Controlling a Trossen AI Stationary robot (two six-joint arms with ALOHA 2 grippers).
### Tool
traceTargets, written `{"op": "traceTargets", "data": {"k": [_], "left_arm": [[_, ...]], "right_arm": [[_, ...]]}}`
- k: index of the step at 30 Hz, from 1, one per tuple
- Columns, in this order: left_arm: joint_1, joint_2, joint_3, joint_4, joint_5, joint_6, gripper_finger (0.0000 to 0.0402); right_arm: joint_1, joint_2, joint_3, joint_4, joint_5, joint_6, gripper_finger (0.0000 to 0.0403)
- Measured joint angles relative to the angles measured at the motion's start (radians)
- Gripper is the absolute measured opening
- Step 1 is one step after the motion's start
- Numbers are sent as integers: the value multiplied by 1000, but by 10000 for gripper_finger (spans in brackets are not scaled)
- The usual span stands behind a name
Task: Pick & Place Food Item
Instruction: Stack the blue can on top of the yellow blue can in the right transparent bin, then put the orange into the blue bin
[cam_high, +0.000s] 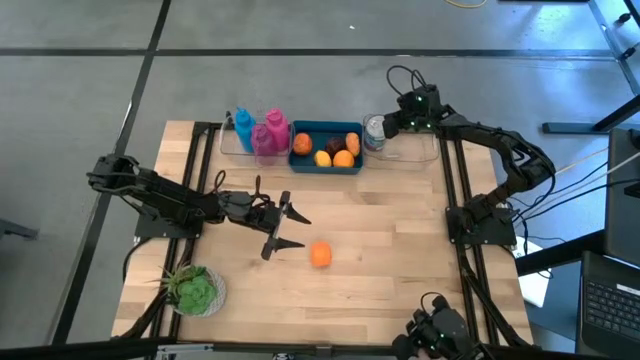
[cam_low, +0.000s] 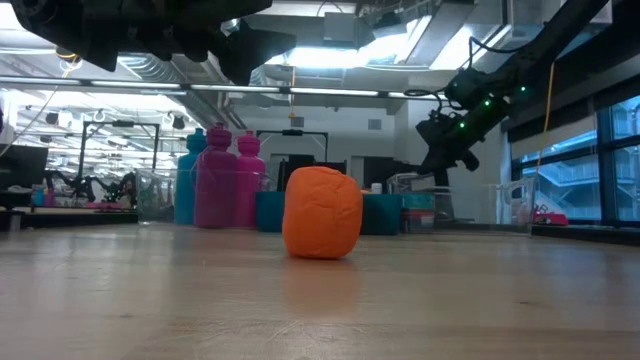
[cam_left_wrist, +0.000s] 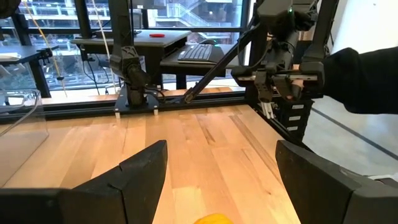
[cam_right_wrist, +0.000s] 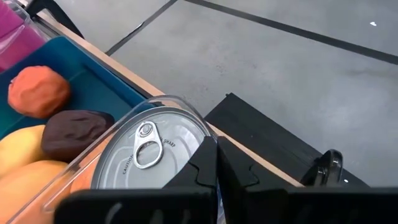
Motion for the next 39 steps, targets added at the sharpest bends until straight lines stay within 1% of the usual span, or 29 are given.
{"op": "traceTargets", "data": {"k": [4, 8, 18, 22, 29, 32, 35, 39], "left_arm": [[0, 0, 0, 0, 0, 0, 292], [0, 0, 0, 0, 0, 0, 292], [0, 0, 0, 0, 0, 0, 292], [0, 0, 0, 0, 0, -1, 292], [0, 0, 0, 0, 0, -1, 292], [0, 0, 0, 0, -1, -1, 292], [0, 0, 0, 0, -1, -2, 292], [0, 0, 0, 0, -9, -2, 292]], "right_arm": [[0, 0, 0, 0, 4, 15, 5], [0, 0, 0, 1, 22, 21, 27], [0, 0, 0, -3, 15, 21, 72], [0, 0, 0, -3, 15, 21, 99], [0, -8, -1, -3, 15, 26, 167], [0, -16, -1, -3, 15, 47, 189], [0, -28, -1, -3, 15, 47, 203], [0, -40, -1, -4, 15, 47, 208]]}}
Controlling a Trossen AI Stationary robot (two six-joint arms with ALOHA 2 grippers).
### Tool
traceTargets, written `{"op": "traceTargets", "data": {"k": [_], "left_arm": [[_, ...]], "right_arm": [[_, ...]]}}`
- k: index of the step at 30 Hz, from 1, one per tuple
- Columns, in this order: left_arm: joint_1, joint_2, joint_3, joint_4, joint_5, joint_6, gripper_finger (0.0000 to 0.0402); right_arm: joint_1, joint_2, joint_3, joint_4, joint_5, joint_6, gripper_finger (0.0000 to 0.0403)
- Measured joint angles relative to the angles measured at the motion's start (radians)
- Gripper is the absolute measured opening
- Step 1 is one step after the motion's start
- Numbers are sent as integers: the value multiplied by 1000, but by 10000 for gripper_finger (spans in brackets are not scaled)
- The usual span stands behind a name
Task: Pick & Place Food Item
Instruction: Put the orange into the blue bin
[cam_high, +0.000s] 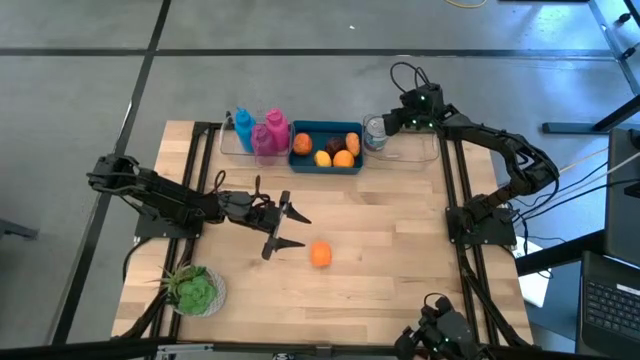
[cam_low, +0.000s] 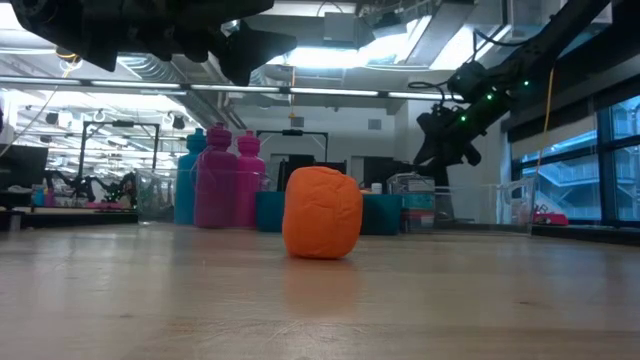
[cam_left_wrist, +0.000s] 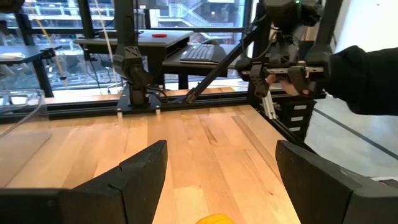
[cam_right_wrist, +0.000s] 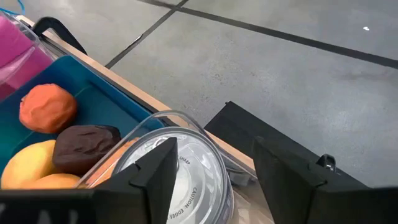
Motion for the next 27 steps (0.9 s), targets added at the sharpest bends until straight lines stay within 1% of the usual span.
{"op": "traceTargets", "data": {"k": [6, 10, 16, 22, 27], "left_arm": [[0, 0, 0, 0, -33, 18, 292], [0, 0, 0, 1, -91, 21, 292], [1, 0, 0, -8, -199, 69, 292], [3, 0, 0, -19, -273, 127, 292], [27, -20, 0, -50, -280, 112, 292]], "right_arm": [[0, -11, 0, 0, 0, 0, 208], [0, -11, 0, -2, 0, 0, 207], [1, -27, 0, 0, -1, 0, 200], [4, -119, 0, 5, -71, 0, 192], [60, -217, 0, -68, -75, -21, 185]]}}
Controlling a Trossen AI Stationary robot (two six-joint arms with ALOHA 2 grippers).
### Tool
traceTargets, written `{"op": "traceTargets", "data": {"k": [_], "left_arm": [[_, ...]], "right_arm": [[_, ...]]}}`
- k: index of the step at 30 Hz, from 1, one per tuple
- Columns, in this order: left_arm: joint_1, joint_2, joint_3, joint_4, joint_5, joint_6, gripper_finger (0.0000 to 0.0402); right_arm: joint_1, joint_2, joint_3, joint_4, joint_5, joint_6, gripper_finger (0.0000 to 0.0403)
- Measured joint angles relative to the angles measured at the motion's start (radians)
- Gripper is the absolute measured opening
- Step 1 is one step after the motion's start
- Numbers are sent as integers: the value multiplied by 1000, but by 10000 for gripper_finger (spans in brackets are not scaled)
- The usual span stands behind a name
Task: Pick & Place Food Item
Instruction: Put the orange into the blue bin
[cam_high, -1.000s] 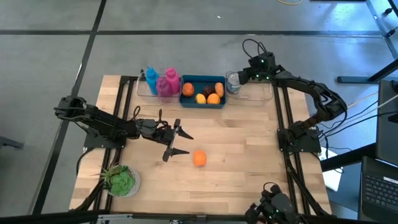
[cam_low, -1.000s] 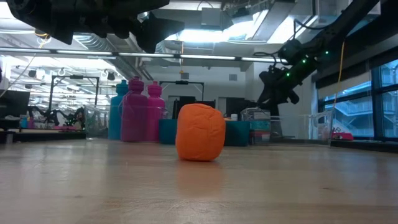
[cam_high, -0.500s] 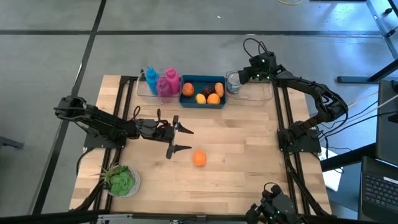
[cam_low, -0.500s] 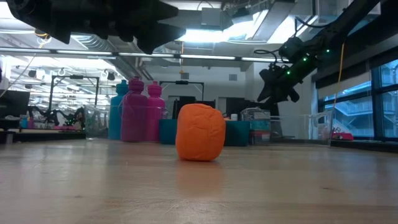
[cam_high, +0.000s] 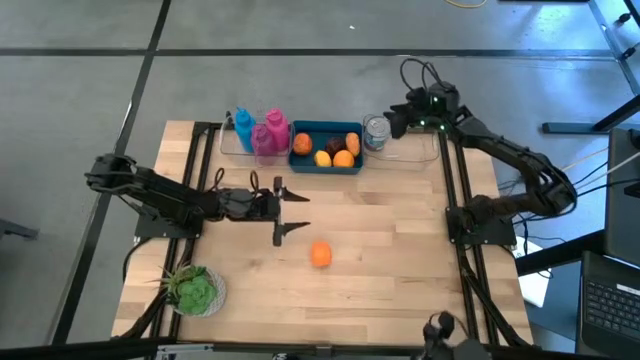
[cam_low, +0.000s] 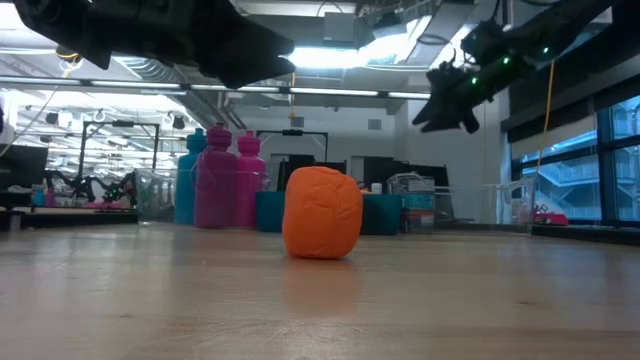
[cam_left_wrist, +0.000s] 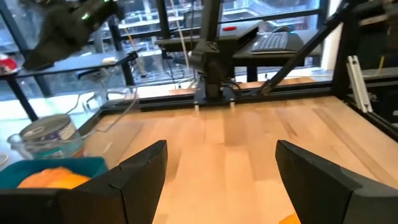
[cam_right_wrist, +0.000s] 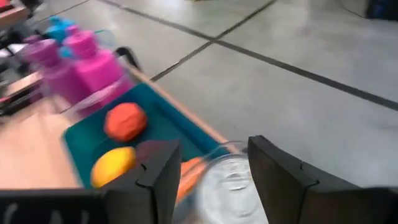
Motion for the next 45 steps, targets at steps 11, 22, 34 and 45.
{"op": "traceTargets", "data": {"k": [11, 22, 34, 45], "left_arm": [[68, -162, 0, -242, -1, -40, 292], [80, -301, 0, -409, 12, -101, 292], [63, -314, 0, -420, 69, -154, 292], [63, -199, 0, -424, 238, -254, 292]], "right_arm": [[311, -158, -87, -86, 102, 18, 180], [686, -185, -351, 254, 140, 189, 180], [1044, -75, -413, 497, 373, 319, 180], [1166, 243, -413, 847, 480, 388, 180]]}}
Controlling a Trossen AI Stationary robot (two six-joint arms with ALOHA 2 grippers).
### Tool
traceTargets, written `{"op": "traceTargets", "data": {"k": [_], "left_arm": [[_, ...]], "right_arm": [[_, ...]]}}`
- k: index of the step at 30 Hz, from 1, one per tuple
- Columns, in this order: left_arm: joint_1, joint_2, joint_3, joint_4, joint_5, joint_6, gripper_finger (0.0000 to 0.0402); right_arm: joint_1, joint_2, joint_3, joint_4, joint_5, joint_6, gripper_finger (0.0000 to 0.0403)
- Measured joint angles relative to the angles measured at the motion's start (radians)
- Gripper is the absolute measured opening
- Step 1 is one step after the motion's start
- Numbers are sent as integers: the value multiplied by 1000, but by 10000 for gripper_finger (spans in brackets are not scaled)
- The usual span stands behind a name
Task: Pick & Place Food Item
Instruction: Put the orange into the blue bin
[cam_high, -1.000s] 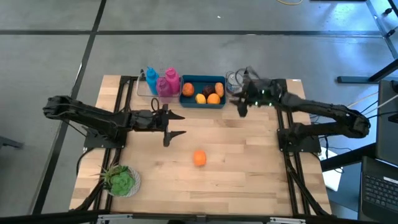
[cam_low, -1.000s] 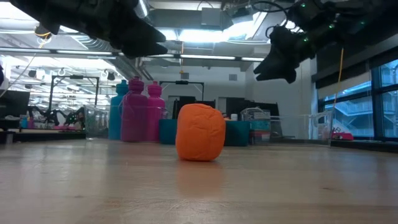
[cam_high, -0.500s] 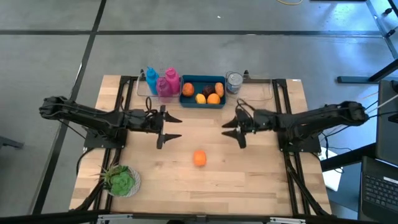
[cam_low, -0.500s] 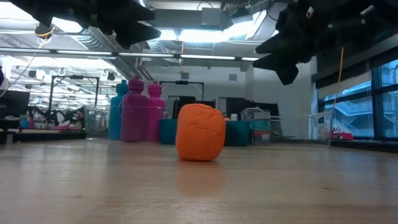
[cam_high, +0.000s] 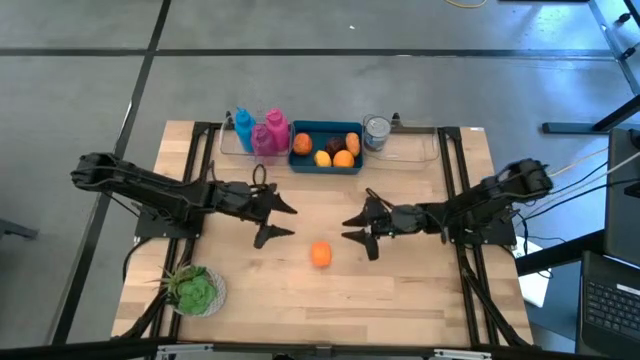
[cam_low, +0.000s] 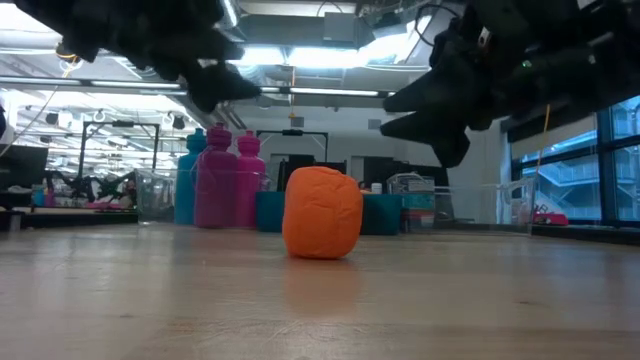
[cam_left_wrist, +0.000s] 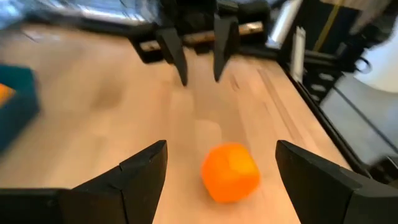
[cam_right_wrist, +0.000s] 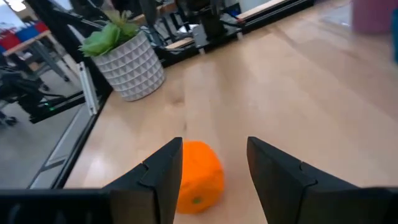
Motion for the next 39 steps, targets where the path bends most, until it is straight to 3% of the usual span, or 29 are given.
{"op": "traceTargets", "data": {"k": [6, 17, 26, 31, 39], "left_arm": [[-4, 76, 0, -57, 130, -114, 292], [-140, 281, 0, 53, 164, -295, 292], [-247, 388, 0, 257, 143, -333, 292], [-260, 443, 0, 290, 95, -333, 292], [-246, 534, 11, 455, 103, -329, 292]], "right_arm": [[51, 128, 7, 104, -9, 82, 180], [146, 328, 164, 85, 16, 78, 180], [148, 339, 196, 35, 16, 99, 180], [148, 339, 196, -27, 21, 174, 180], [148, 339, 223, -78, 45, 210, 180]]}}
